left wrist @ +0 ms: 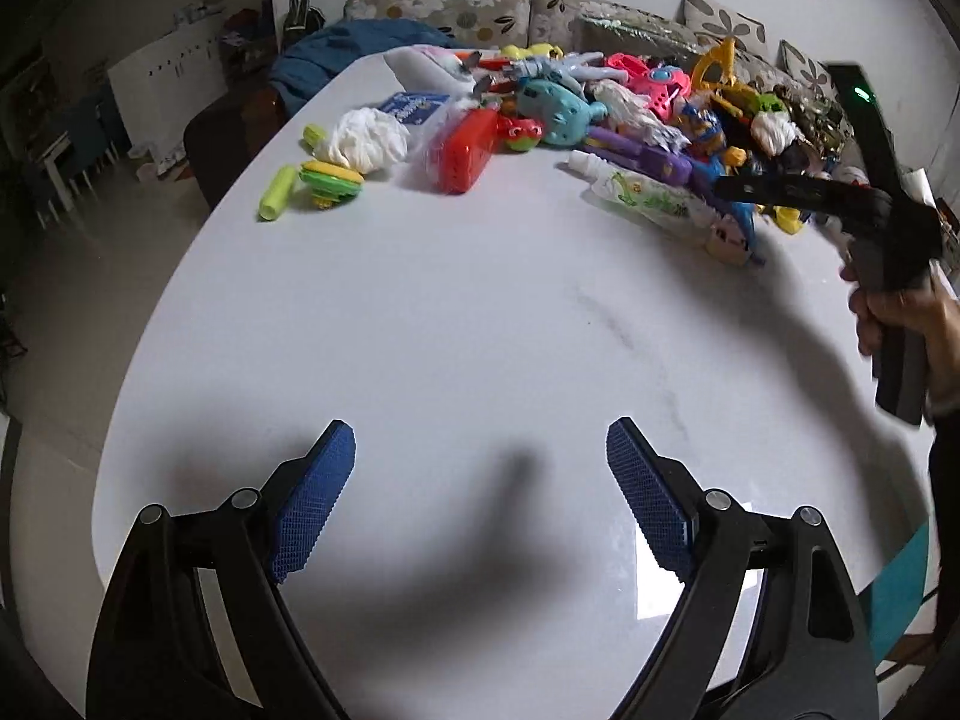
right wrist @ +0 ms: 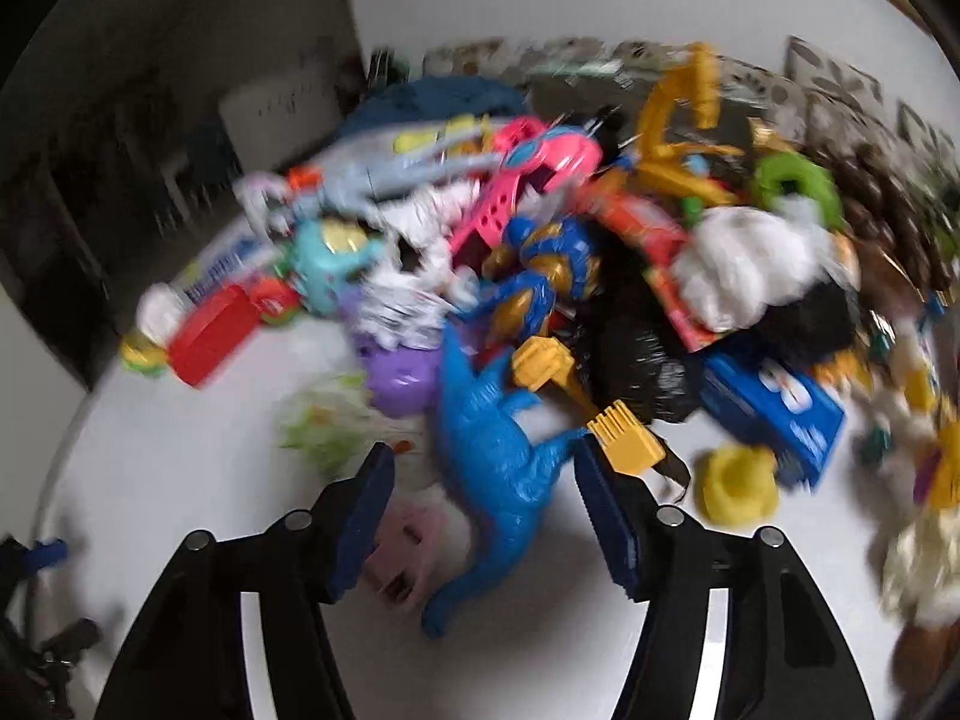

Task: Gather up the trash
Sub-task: 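Grasp the blue dinosaur with the right tool while the left tool grasps the red-and-pink toy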

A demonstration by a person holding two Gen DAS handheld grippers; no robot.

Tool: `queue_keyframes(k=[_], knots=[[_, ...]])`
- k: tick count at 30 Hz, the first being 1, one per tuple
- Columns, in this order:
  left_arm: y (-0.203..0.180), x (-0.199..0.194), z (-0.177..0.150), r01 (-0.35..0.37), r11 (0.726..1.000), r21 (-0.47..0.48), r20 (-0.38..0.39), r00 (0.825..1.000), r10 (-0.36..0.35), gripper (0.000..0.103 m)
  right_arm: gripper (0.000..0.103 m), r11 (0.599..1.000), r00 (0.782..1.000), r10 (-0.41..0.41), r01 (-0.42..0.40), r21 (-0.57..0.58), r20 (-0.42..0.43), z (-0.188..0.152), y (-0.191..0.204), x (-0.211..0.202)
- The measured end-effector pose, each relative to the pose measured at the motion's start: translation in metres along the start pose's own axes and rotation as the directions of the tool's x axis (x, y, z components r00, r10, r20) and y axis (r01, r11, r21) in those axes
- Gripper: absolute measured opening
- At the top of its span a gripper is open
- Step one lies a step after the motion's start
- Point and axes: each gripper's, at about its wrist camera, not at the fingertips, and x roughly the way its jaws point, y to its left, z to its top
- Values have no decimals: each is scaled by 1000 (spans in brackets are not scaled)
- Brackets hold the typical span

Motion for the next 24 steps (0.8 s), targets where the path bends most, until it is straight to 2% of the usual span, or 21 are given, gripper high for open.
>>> queue_keyframes(k=[1, 3, 4, 6, 9, 11, 13, 16, 20, 22, 24], knots=[[1, 2, 0, -1, 1000, -5, -2, 1000, 1, 84, 63, 1000, 997, 1, -2, -22, -73, 2, 1, 16], [7, 5, 3, 7, 1000, -27, 1, 1000, -6, 84, 65, 998, 998, -2, -2, -58, -64, 4, 2, 26], [10, 7, 5, 7, 999, -37, 5, 1000, -6, 84, 58, 999, 998, -4, 1, -47, -57, 5, 0, 26], [16, 11, 17, 5, 998, -58, 22, 1000, -3, 84, 55, 1000, 999, 13, -13, 8, -34, 2, -9, 20], [21, 16, 44, 51, 996, -70, 84, 995, -45, 84, 54, 997, 998, 59, -58, 44, -10, -19, -21, 7], [18, 28, 70, 38, 998, -48, 98, 995, -33, 84, 54, 992, 995, 100, -99, 72, -3, -42, -30, -5], [14, 43, 92, 29, 999, -27, 107, 994, -26, 84, 54, 990, 994, 107, -107, 92, 6, -63, -38, -21], [3, 83, 132, -9, 1000, 3, 80, 997, 9, 84, 55, 989, 994, 108, -109, 101, 15, -90, -48, -43], [6, 131, 162, -23, 998, -66, 1, 1000, 23, 83, 55, 989, 994, 113, -114, 98, 17, -106, -45, -69], [0, 136, 168, -96, 995, -32, 28, 995, 97, 59, 55, 988, 993, 117, -118, 96, 24, -110, -43, -74], [-5, 129, 165, -75, 997, -24, 30, 997, 76, 30, 55, 987, 992, 124, -127, 95, 38, -113, -41, -82]])
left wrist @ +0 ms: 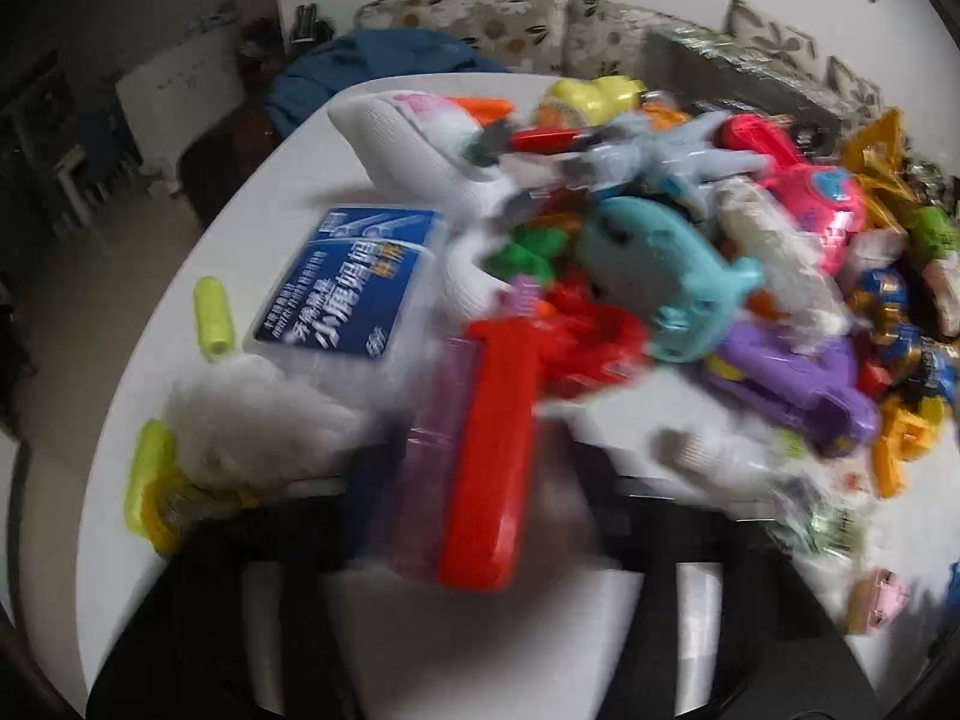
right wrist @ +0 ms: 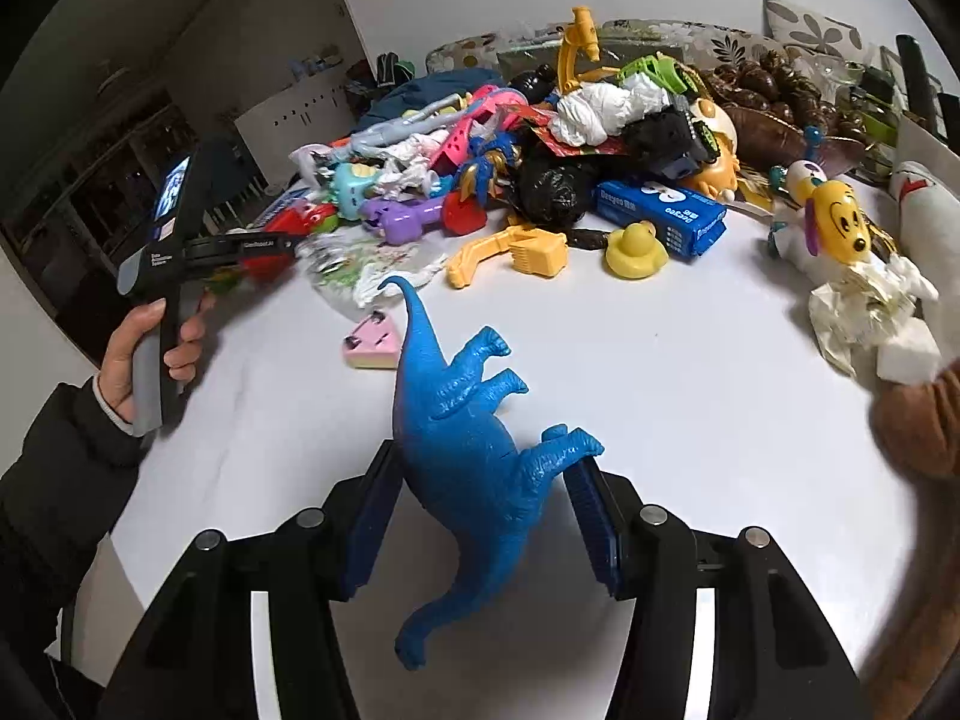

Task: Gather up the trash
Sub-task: 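Grasp the blue dinosaur with the right tool while the left tool grasps the red-and-pink toy, then carry both toys down to the cardboard box and open both tools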

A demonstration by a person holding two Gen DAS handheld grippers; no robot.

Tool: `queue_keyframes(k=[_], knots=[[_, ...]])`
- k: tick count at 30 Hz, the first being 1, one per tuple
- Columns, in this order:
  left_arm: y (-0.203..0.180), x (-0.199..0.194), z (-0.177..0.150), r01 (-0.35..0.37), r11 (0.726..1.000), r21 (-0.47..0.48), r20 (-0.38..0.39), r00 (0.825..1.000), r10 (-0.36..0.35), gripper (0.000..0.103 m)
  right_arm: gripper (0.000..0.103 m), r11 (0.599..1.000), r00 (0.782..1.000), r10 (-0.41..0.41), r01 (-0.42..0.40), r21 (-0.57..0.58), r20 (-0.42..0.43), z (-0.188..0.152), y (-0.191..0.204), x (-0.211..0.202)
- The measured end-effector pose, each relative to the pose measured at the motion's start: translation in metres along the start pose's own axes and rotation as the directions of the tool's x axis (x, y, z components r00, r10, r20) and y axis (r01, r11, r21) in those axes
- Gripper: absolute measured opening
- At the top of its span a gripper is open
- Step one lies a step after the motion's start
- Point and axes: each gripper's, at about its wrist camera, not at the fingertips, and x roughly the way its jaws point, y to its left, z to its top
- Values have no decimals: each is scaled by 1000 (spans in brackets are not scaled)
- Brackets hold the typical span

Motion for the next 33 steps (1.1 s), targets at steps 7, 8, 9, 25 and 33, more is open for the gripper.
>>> queue_keyframes(k=[7, 8, 9, 25, 33], knots=[[-11, -78, -57, -18, 1000, 18, 67, 998, 17, 30, 55, 999, 997, 45, -45, -9, 64, -15, 19, -35], [-13, -89, -65, -14, 1000, 20, 74, 997, 13, 30, 55, 999, 996, 50, -49, -10, 69, -18, 23, -40], [-14, -102, -74, -12, 1000, 24, 83, 997, 10, 30, 55, 998, 996, 59, -59, -11, 72, -23, 27, -46], [-31, -246, -290, 199, 951, 236, 28, 977, -212, 30, 55, 965, 975, 218, -222, -136, -44, -163, 106, -129], [-39, -179, -358, 241, 900, 362, -129, 970, -208, 90, 67, 967, 965, 103, -154, -201, -241, -222, 116, -55]])
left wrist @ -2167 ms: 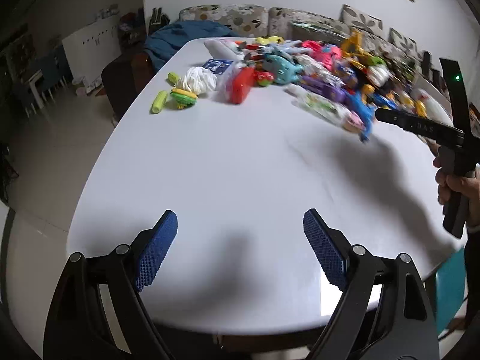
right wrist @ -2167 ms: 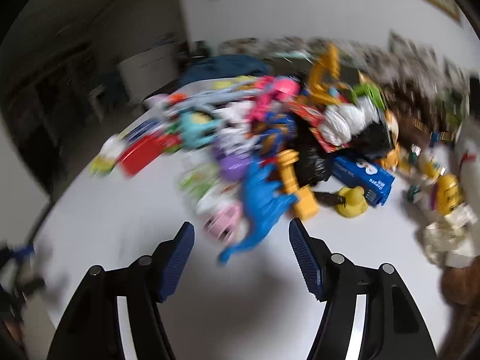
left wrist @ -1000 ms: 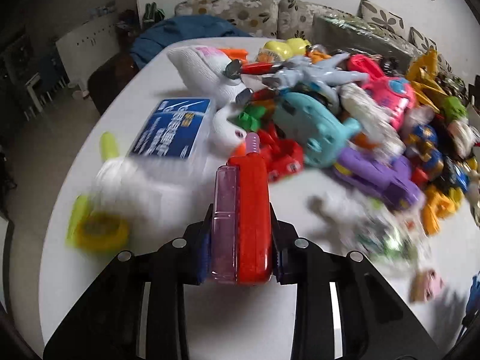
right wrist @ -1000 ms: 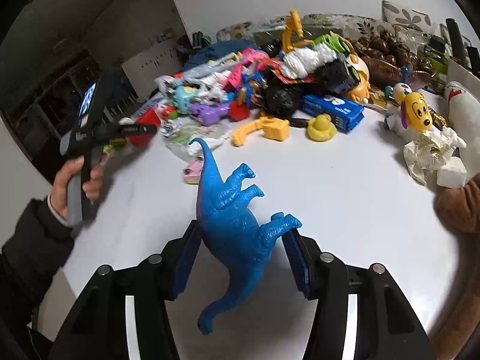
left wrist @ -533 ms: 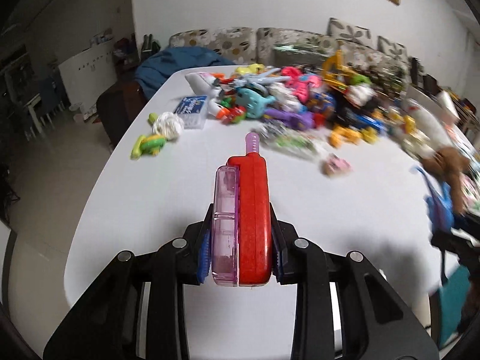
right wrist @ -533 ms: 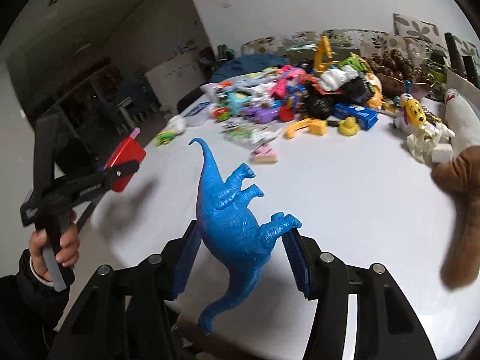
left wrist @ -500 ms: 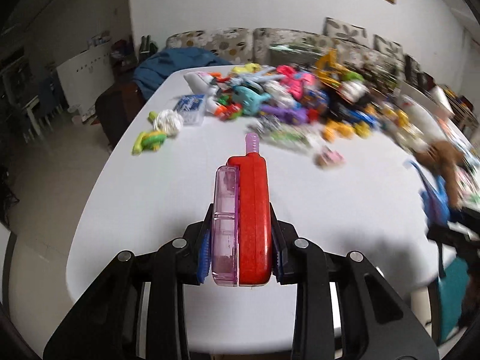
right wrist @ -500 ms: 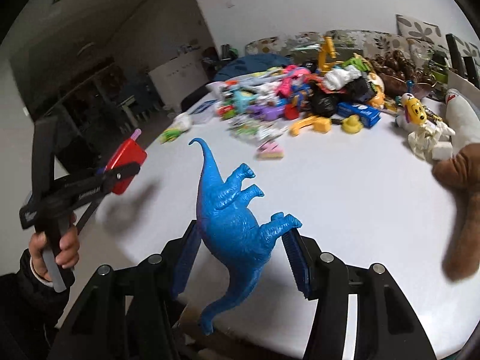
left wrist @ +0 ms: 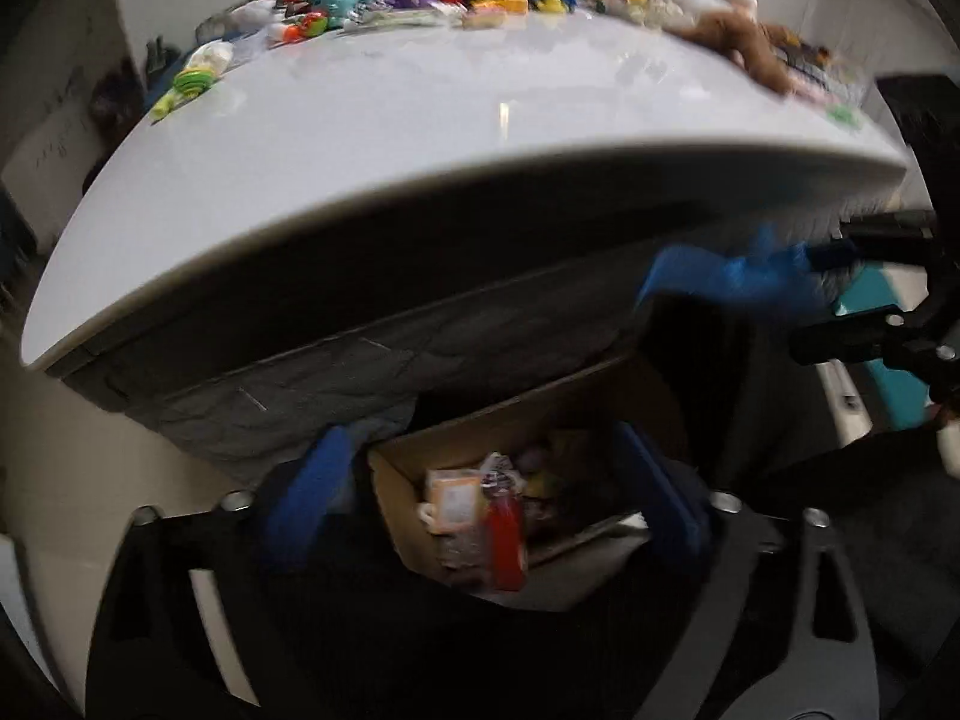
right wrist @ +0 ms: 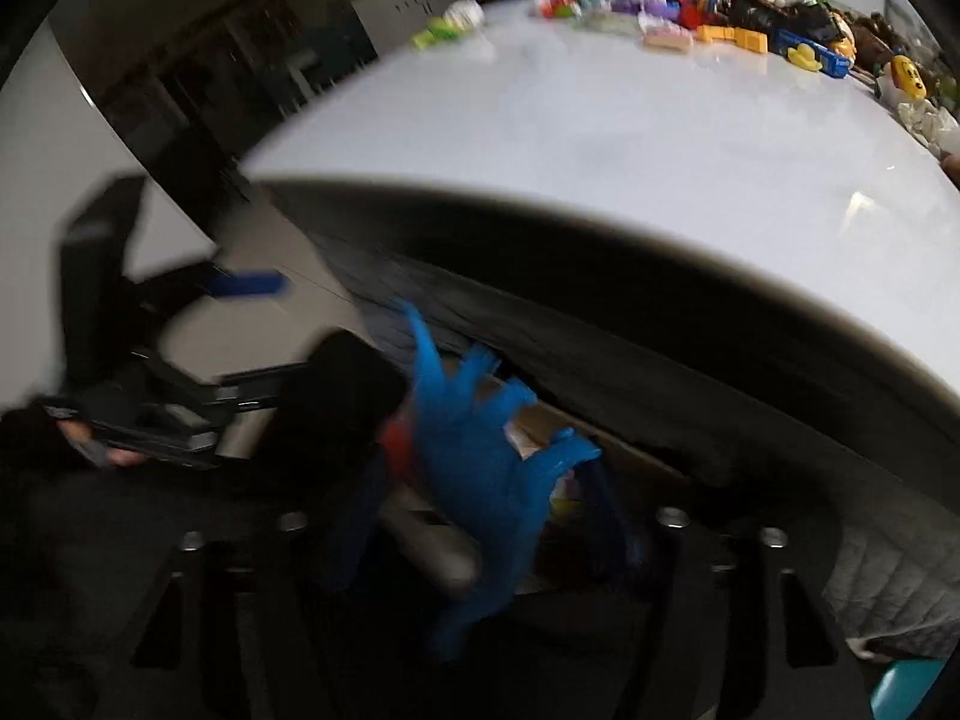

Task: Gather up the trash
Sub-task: 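Carry both toys down to the cardboard box and open both tools, then grasp the pink toy with the right tool while the left tool grasps the yellow-green spinning top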

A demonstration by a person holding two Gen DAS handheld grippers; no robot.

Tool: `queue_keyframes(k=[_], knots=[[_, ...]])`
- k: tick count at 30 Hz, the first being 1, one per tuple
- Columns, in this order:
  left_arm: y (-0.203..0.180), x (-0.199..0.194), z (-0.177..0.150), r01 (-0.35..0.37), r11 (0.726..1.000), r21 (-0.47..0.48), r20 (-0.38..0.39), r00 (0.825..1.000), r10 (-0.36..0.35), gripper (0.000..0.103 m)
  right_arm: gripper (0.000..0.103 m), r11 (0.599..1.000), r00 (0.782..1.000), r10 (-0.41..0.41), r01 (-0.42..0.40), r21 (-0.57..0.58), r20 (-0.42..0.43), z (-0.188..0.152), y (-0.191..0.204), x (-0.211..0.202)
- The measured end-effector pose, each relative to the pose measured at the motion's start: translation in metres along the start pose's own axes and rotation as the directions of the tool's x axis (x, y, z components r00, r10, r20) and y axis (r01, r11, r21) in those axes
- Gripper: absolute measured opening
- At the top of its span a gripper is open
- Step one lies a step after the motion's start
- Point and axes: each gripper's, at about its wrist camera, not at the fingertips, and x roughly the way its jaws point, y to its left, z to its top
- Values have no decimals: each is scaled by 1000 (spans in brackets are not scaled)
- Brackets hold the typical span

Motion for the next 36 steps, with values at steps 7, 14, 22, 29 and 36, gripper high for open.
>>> queue_keyframes(k=[7, 14, 22, 29, 36], knots=[[26, -2, 10, -1, 999, -54, 9, 1000, 1, 90, 67, 1000, 997, 10, -10, 1, 82, 23, -8, -30], [91, -55, 71, -48, 979, -198, 200, 976, 88, 90, 74, 995, 951, -87, 99, -24, 296, 145, -45, -54], [168, -32, 129, -157, 918, -363, 197, 951, 240, 90, 71, 986, 964, -169, 163, 46, 205, 266, -103, 27], [232, 14, 179, -123, 892, -435, 139, 970, 201, 90, 36, 976, 967, -215, 217, -2, 139, 265, -100, 50], [275, 62, 232, -221, 885, -409, 88, 956, 279, 90, 36, 986, 977, -164, 158, 54, 138, 251, -121, 40]])
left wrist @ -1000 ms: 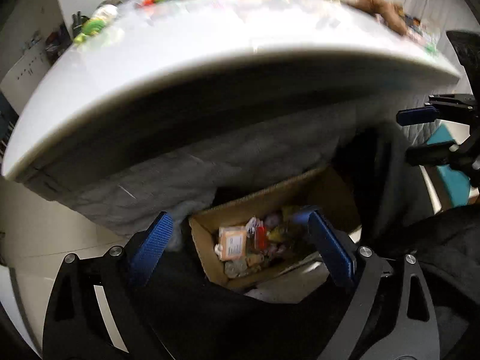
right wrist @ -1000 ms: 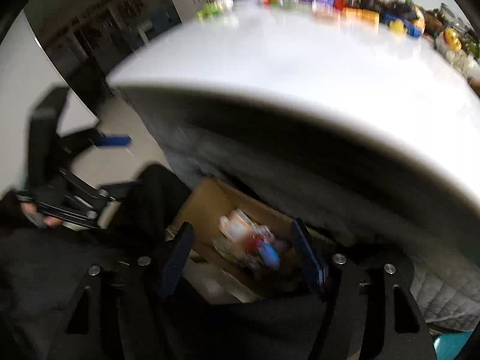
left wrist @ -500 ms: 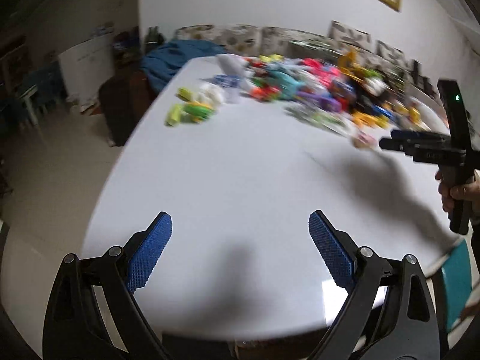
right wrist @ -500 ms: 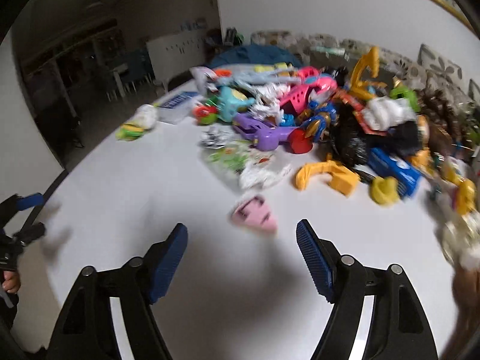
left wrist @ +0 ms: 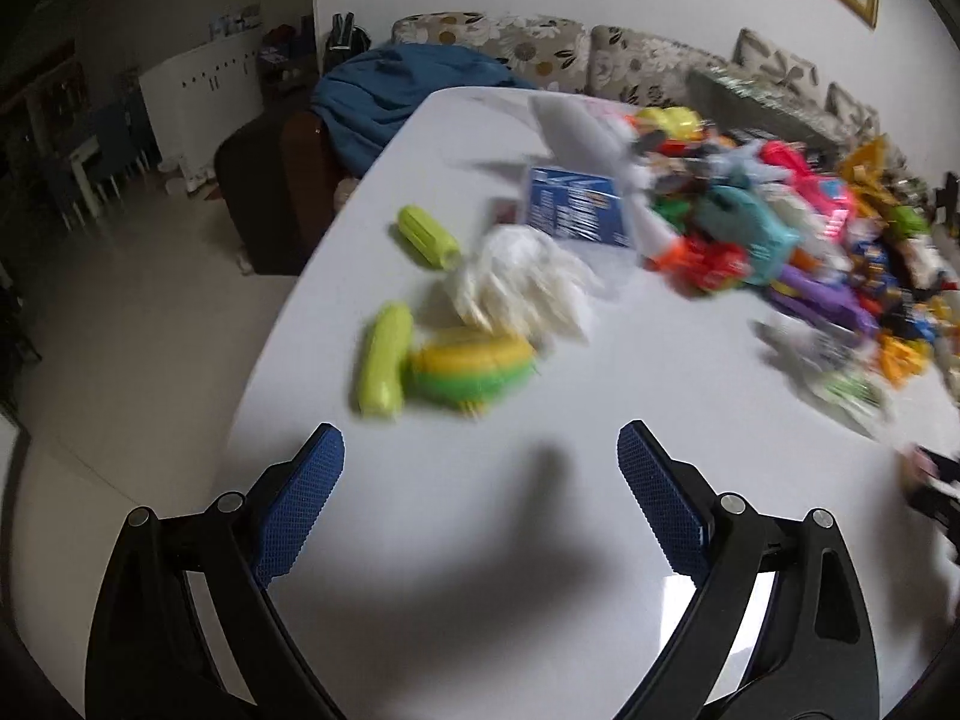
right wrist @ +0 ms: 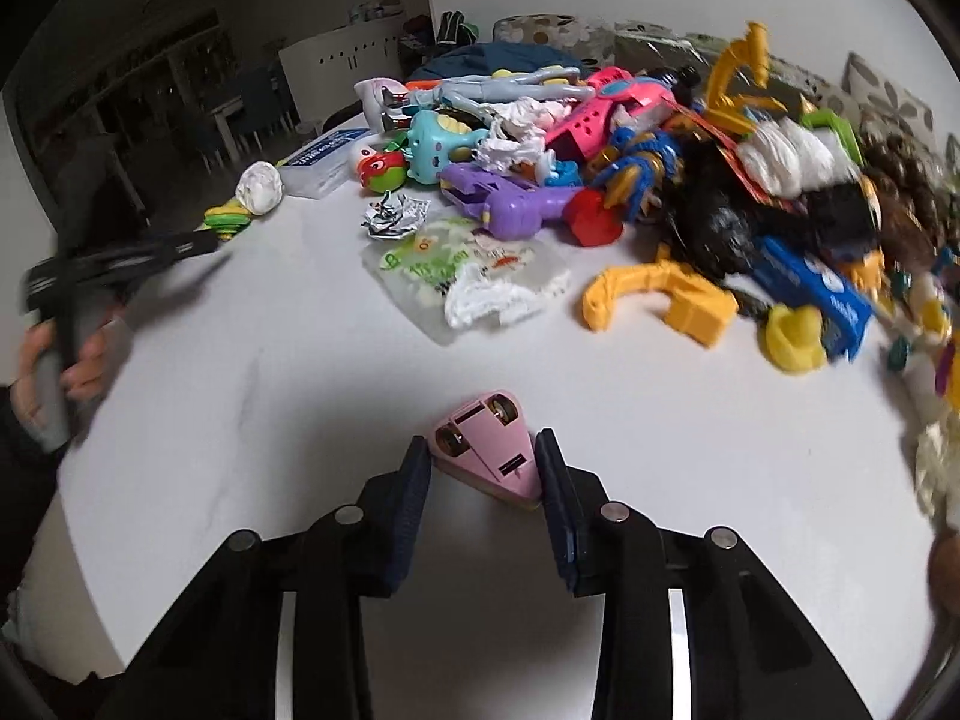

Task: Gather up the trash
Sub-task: 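Grasp the pink toy with the right tool while the left tool grasps the yellow-green spinning top, then carry the pink toy and green piece down to the cardboard box and open both tools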

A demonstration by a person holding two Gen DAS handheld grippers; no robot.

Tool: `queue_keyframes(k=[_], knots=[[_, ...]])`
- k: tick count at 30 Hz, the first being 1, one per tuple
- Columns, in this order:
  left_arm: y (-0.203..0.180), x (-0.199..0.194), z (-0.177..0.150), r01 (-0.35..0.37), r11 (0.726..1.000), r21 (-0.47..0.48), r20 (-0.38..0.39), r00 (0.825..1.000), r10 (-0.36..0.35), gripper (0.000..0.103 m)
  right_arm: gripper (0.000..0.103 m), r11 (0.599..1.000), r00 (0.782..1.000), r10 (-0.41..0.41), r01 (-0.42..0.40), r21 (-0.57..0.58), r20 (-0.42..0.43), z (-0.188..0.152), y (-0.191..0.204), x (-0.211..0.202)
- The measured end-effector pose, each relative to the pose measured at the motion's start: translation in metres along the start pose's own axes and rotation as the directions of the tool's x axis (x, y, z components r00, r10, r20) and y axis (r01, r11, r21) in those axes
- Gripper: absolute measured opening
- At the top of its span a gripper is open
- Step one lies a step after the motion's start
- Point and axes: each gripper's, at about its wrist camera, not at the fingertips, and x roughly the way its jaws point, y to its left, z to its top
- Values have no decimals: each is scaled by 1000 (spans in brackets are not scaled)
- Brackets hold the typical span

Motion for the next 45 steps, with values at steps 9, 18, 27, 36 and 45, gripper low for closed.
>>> queue_keyframes(k=[9, 18, 27, 36, 45], knots=[[-7, 31, 19, 39, 998, 56, -72, 997, -35, 83, 36, 1000, 1000, 6, -6, 17, 3, -13, -3, -9], [-118, -32, -51, 298, 919, 257, -85, 954, -286, 70, 36, 999, 1000, -8, 8, 52, 0, -37, -5, -28], [-129, -43, -60, 338, 926, 169, -96, 940, -326, 63, 36, 998, 1000, -24, 23, 53, 12, -56, -10, -42], [-150, -41, -61, 225, 944, 240, -89, 974, -209, 59, 36, 998, 1000, -6, 6, 60, 7, -58, -16, -44], [-113, -64, -74, 270, 950, 155, -40, 963, -267, 18, 36, 997, 1000, 8, -10, 83, 25, -62, -12, -48]])
